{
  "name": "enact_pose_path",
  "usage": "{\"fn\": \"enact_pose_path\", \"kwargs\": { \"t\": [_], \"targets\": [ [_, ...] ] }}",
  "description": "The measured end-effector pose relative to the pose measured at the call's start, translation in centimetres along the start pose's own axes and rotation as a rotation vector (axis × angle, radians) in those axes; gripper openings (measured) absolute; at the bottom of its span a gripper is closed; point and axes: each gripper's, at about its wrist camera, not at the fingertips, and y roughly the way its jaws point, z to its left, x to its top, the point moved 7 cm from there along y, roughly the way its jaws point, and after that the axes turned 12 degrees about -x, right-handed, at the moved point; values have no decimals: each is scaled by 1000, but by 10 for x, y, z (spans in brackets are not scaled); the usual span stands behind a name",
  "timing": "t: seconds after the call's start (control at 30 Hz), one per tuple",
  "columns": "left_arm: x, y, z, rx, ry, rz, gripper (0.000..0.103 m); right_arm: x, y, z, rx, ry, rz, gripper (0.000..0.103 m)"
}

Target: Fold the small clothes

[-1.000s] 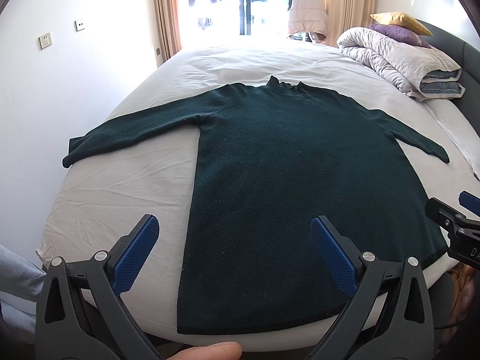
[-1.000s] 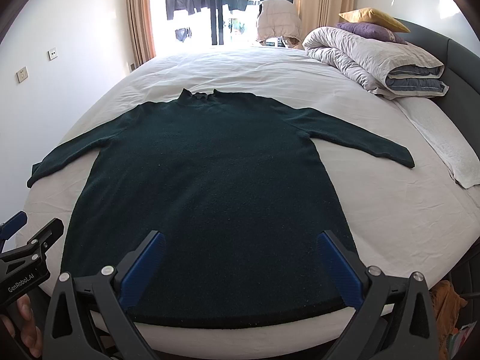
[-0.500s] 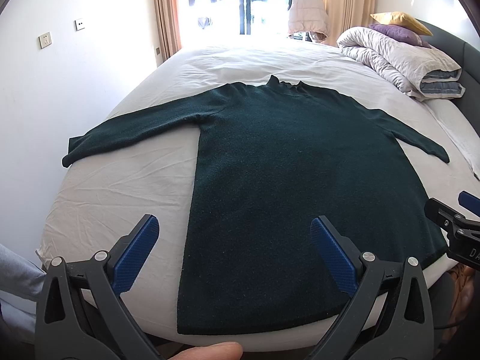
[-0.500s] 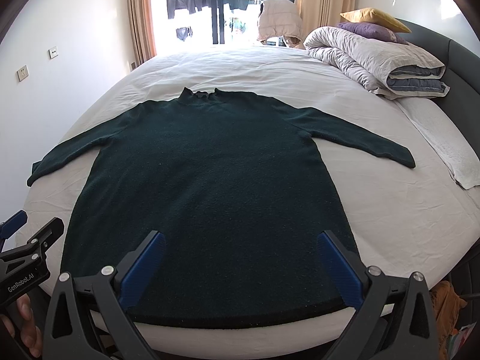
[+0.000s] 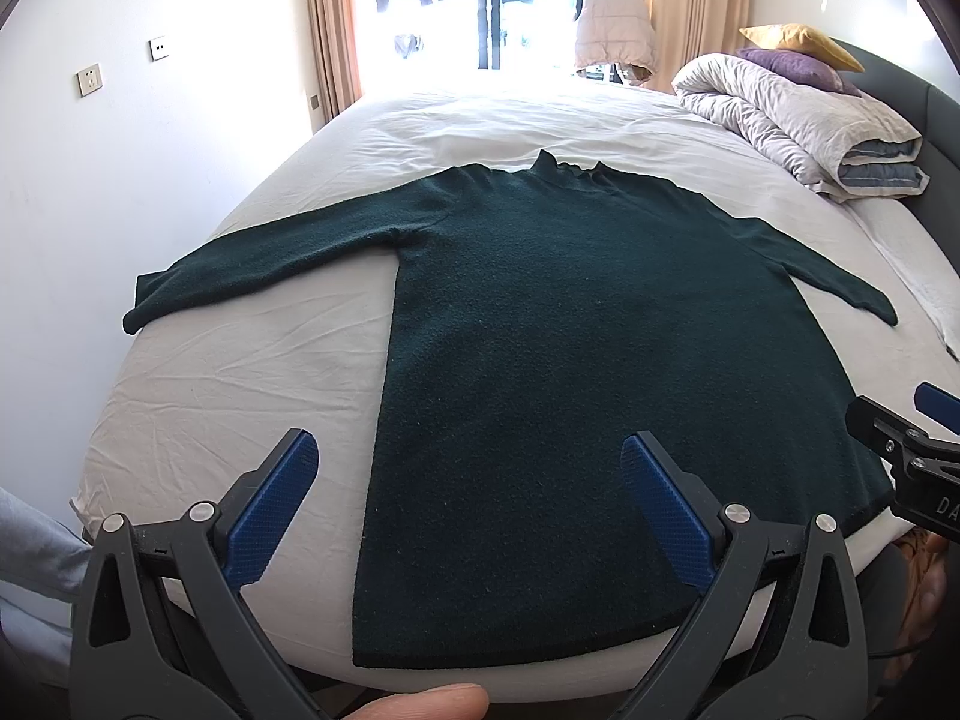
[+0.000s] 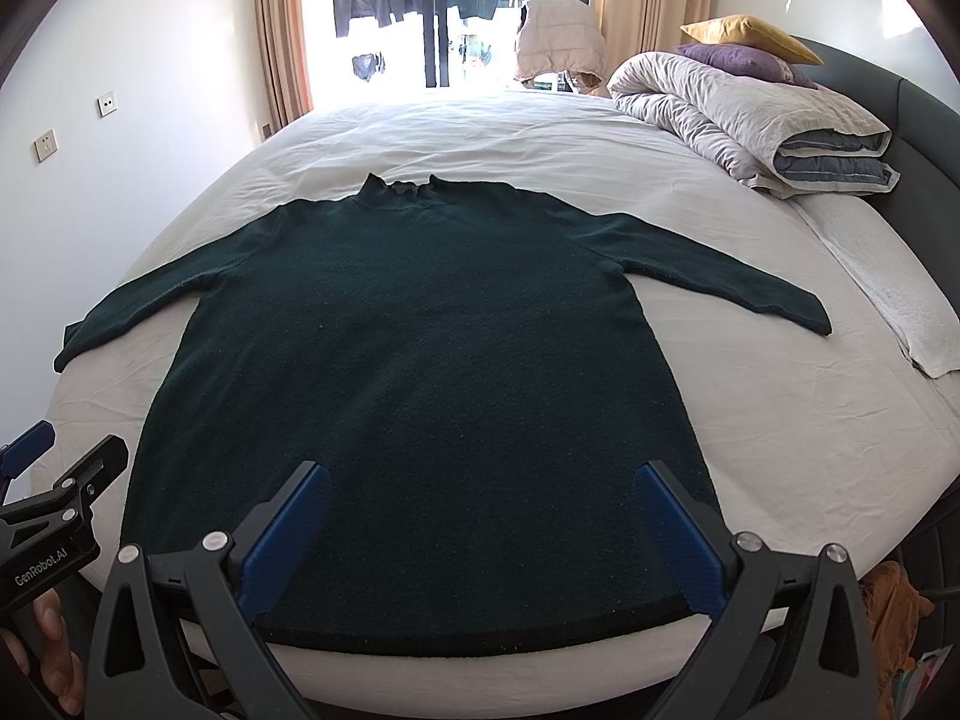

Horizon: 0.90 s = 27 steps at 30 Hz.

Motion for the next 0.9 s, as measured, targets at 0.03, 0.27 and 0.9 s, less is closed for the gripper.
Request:
{"fn": "enact_pose_path", "kwargs": {
  "t": [0.03,0.27,0.9],
  "targets": [
    [0,0,0,0,0,0,103,0,0,0,-1,0,0,103],
    [-1,1,0,-1,-1,1,103,0,0,0,0,0,1,103],
    [-6,4,-5,-2,-1,3,103,-9,5,8,0,-5,4,103]
  ]
}}
